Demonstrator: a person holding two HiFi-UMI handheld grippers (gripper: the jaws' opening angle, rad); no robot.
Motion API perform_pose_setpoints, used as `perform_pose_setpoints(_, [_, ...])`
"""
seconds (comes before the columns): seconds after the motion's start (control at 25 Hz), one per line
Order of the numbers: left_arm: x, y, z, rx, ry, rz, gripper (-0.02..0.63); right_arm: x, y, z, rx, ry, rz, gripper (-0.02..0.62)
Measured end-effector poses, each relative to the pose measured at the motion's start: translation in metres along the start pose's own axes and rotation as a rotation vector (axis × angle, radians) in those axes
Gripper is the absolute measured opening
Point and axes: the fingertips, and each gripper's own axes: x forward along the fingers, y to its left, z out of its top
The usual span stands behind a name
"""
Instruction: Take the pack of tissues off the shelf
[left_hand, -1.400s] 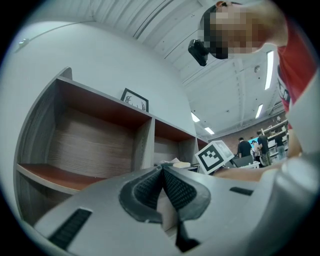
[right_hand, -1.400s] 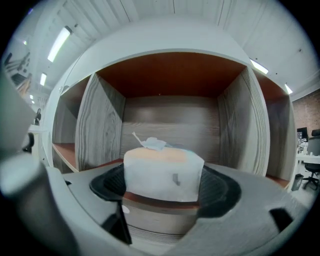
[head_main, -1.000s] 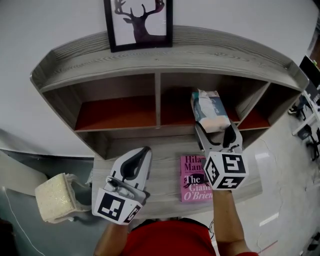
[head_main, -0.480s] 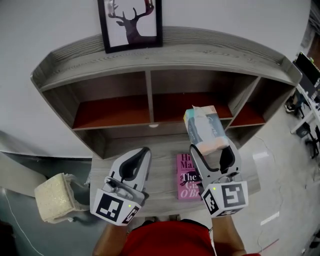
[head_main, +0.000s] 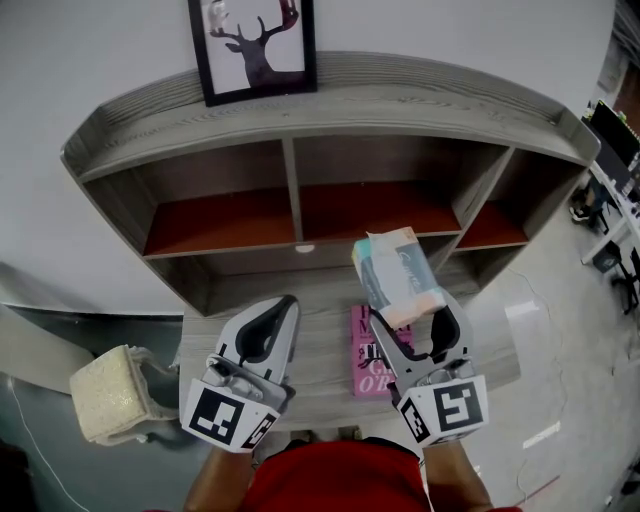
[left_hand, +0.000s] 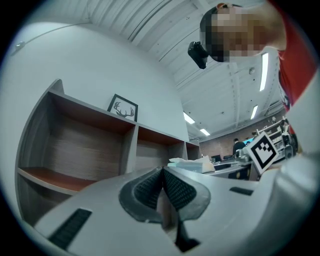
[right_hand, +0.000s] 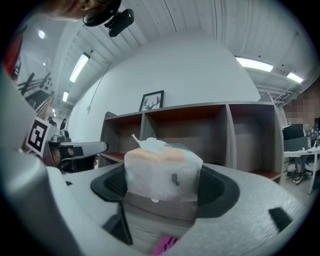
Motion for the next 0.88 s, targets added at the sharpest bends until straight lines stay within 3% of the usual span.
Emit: perform_pose_setpoints(0.88, [-0.0014,-0.0026,0.0015,0.004,-0.001,0.010,0.009,-0.0026,0.0045,0.0062,-0.015,-0.014,0.022,0.385])
